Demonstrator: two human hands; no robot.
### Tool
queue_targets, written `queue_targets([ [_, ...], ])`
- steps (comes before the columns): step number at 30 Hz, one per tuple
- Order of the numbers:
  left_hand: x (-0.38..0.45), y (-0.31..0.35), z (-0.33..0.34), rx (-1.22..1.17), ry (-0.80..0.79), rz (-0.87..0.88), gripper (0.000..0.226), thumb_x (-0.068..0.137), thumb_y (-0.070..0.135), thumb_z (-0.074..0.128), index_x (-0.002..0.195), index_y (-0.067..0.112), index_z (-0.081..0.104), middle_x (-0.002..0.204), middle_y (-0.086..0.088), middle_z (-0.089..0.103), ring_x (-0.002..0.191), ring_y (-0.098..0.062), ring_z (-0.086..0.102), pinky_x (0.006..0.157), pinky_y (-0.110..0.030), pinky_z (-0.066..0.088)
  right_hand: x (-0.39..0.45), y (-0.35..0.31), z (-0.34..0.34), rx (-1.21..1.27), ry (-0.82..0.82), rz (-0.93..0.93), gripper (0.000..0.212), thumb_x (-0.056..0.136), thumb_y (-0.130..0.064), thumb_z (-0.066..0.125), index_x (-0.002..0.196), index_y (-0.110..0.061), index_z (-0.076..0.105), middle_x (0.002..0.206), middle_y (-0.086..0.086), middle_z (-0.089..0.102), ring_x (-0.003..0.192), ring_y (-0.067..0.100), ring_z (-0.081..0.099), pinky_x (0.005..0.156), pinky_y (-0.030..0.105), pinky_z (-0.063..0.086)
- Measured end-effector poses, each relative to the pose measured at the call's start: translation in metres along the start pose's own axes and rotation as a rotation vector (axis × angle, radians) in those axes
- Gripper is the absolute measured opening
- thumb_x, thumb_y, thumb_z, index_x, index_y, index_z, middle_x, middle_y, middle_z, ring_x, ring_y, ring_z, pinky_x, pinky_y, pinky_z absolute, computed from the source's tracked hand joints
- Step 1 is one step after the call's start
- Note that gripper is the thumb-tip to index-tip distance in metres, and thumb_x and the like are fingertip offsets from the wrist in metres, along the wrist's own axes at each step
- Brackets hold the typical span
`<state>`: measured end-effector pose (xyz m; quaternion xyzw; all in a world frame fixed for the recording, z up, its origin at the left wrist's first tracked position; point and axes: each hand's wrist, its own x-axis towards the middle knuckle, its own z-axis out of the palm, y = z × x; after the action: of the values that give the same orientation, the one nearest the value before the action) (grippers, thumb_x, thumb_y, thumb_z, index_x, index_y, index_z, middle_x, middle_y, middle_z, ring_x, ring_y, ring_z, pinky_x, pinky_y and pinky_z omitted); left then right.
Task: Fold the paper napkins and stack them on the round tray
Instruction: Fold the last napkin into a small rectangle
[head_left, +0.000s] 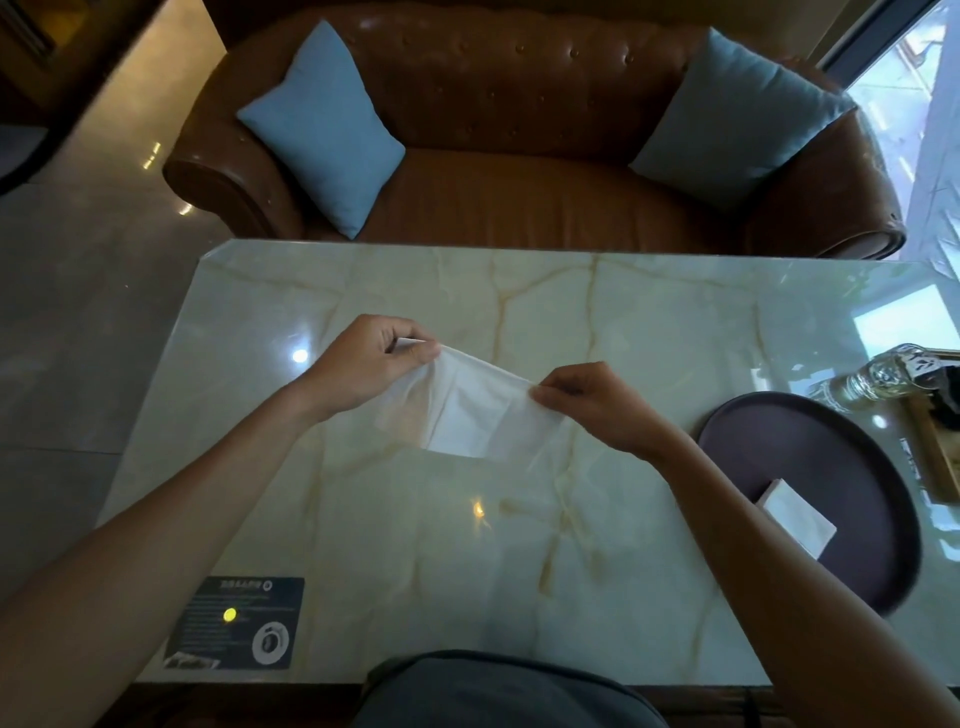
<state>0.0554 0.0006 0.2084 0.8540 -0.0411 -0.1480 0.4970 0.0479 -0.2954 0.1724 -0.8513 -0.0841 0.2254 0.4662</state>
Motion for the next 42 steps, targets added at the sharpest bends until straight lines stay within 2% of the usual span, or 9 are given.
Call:
queue_targets([
  [5, -0.004, 0.002, -0.007, -0.077, 0.015, -0.025, 0.016, 0.098, 0.024, 0.066, 0.095, 0.014, 0.078, 0.088, 0.006, 0.077, 0.076, 0.001, 0.068, 0.068, -0.015, 0.053, -0.011, 0.037, -0.013, 0.243, 0.114, 0.118, 0.02, 0.099, -0.012, 0.063, 0.086, -0.007, 0.076, 0.076, 0.01, 0.074, 0.073, 0.012, 0.067, 0.081, 0.031, 0.052],
  [9, -0.006, 0.009, -0.003, -0.185, -0.033, -0.056, 0.017, 0.099, 0.023, 0.065, 0.099, 0.01, 0.076, 0.095, -0.009, 0.076, 0.081, -0.009, 0.069, 0.069, -0.026, 0.055, -0.011, 0.053, 0.013, 0.463, 0.15, 0.261, 0.02, 0.098, -0.029, 0.066, 0.092, -0.012, 0.076, 0.085, 0.004, 0.077, 0.085, 0.016, 0.071, 0.091, 0.044, 0.052],
  [16, -0.013, 0.028, 0.006, -0.511, -0.064, -0.09, 0.012, 0.097, 0.018, 0.062, 0.094, 0.011, 0.072, 0.084, 0.001, 0.072, 0.079, -0.011, 0.069, 0.069, -0.024, 0.057, -0.003, 0.022, 0.096, 1.071, -0.215, 0.535, 0.095, 0.083, -0.077, 0.052, 0.138, 0.0, 0.053, 0.134, 0.019, 0.067, 0.124, 0.031, 0.066, 0.109, 0.058, 0.047],
  [20, -0.018, 0.019, 0.006, -0.585, -0.061, -0.093, 0.014, 0.096, 0.019, 0.061, 0.09, 0.013, 0.072, 0.087, 0.0, 0.073, 0.081, -0.011, 0.069, 0.07, -0.024, 0.057, 0.002, -0.007, 0.1, 1.404, -0.166, 0.467, 0.071, 0.098, -0.061, 0.052, 0.13, 0.002, 0.061, 0.12, 0.017, 0.072, 0.11, 0.03, 0.072, 0.107, 0.054, 0.05],
  [24, -0.025, 0.0, 0.01, -0.616, -0.138, -0.139, 0.008, 0.086, 0.02, 0.071, 0.088, 0.014, 0.075, 0.09, -0.001, 0.072, 0.084, -0.011, 0.069, 0.074, -0.026, 0.057, 0.013, -0.013, 0.08, 1.27, 0.022, 0.392, 0.017, 0.1, -0.015, 0.057, 0.111, -0.008, 0.068, 0.091, 0.004, 0.078, 0.077, 0.016, 0.075, 0.075, 0.032, 0.063],
  [27, -0.029, -0.017, 0.016, -0.688, -0.304, -0.219, 0.038, 0.079, 0.034, 0.082, 0.104, 0.007, 0.074, 0.098, -0.008, 0.073, 0.081, -0.016, 0.07, 0.073, -0.027, 0.057, 0.014, -0.011, 0.061, 1.102, 0.069, 0.298, 0.016, 0.098, -0.005, 0.058, 0.107, -0.008, 0.071, 0.095, 0.005, 0.078, 0.081, 0.018, 0.074, 0.07, 0.029, 0.061],
  [30, -0.028, -0.027, 0.031, -0.749, -0.402, -0.369, 0.056, 0.092, 0.045, 0.063, 0.128, 0.002, 0.064, 0.112, -0.021, 0.069, 0.088, -0.027, 0.071, 0.076, -0.034, 0.059, 0.009, -0.011, 0.045, 0.932, 0.06, 0.226, 0.019, 0.098, -0.003, 0.058, 0.112, -0.004, 0.071, 0.103, 0.008, 0.078, 0.087, 0.02, 0.073, 0.077, 0.03, 0.06],
  [33, -0.024, -0.03, 0.051, -0.74, -0.399, -0.463, 0.052, 0.098, 0.044, 0.058, 0.129, 0.003, 0.065, 0.111, -0.021, 0.069, 0.09, -0.03, 0.07, 0.077, -0.037, 0.06, 0.003, -0.009, 0.035, 0.817, 0.041, 0.185, 0.026, 0.098, -0.004, 0.06, 0.122, 0.002, 0.068, 0.118, 0.02, 0.074, 0.098, 0.029, 0.071, 0.088, 0.039, 0.056],
  [42, -0.014, -0.026, 0.087, -0.746, -0.15, -0.421, 0.026, 0.101, 0.021, 0.059, 0.115, 0.004, 0.072, 0.097, -0.012, 0.075, 0.075, -0.022, 0.071, 0.072, -0.033, 0.06, -0.012, -0.001, 0.024, 0.637, -0.018, 0.175, 0.025, 0.1, -0.009, 0.06, 0.121, -0.001, 0.07, 0.118, 0.019, 0.075, 0.103, 0.025, 0.074, 0.087, 0.034, 0.059],
])
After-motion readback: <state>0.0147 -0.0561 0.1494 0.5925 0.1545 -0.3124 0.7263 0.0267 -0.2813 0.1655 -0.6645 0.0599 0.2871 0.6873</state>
